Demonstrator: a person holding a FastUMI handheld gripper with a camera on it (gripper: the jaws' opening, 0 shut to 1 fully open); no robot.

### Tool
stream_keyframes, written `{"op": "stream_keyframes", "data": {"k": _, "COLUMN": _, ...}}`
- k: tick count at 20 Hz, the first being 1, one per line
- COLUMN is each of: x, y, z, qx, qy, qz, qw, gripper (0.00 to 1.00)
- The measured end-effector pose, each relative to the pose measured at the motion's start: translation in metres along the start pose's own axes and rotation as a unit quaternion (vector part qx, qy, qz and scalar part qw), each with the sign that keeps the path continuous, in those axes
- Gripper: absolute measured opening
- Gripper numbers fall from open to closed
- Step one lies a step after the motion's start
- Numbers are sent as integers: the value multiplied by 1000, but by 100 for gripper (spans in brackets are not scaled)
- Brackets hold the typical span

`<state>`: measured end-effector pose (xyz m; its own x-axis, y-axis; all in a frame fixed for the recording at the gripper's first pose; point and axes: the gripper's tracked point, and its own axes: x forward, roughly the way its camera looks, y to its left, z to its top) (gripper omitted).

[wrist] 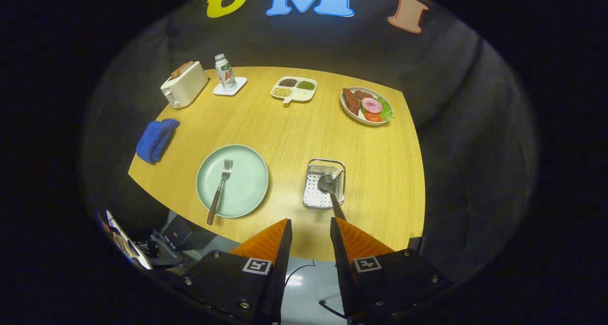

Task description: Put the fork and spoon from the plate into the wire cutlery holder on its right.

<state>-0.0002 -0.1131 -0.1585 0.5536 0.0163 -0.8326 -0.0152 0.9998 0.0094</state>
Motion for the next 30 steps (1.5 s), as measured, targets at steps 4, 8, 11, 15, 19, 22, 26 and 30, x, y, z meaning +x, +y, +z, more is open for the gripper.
{"op": "stream_keyframes", "data": {"k": 4, "x": 0, "y": 37, "z": 0, "qx": 0, "qy": -36, "qz": 29, "qw": 999, "gripper": 49}}
{"op": "stream_keyframes", "data": {"k": 8, "x": 6, "y": 75, "z": -9, "qx": -1, "qy": -37, "qz": 61, "qw": 997, "gripper": 48}}
{"op": "stream_keyframes", "data": {"k": 11, "x": 14, "y": 100, "z": -12, "qx": -5, "qy": -46, "qz": 78, "qw": 996, "gripper": 49}}
{"op": "stream_keyframes", "data": {"k": 15, "x": 28, "y": 131, "z": -14, "qx": -17, "qy": -77, "qz": 97, "qw": 992, "gripper": 48}}
{"op": "stream_keyframes", "data": {"k": 19, "x": 45, "y": 156, "z": -30, "qx": -38, "qy": -54, "qz": 109, "qw": 992, "gripper": 49}}
{"op": "stream_keyframes", "data": {"k": 22, "x": 57, "y": 171, "z": -43, "qx": -49, "qy": -40, "qz": 116, "qw": 991, "gripper": 49}}
{"op": "stream_keyframes", "data": {"k": 26, "x": 75, "y": 187, "z": -54, "qx": -57, "qy": -24, "qz": 118, "qw": 991, "gripper": 49}}
{"op": "stream_keyframes", "data": {"k": 30, "x": 91, "y": 199, "z": -60, "qx": -65, "qy": -11, "qz": 120, "qw": 991, "gripper": 49}}
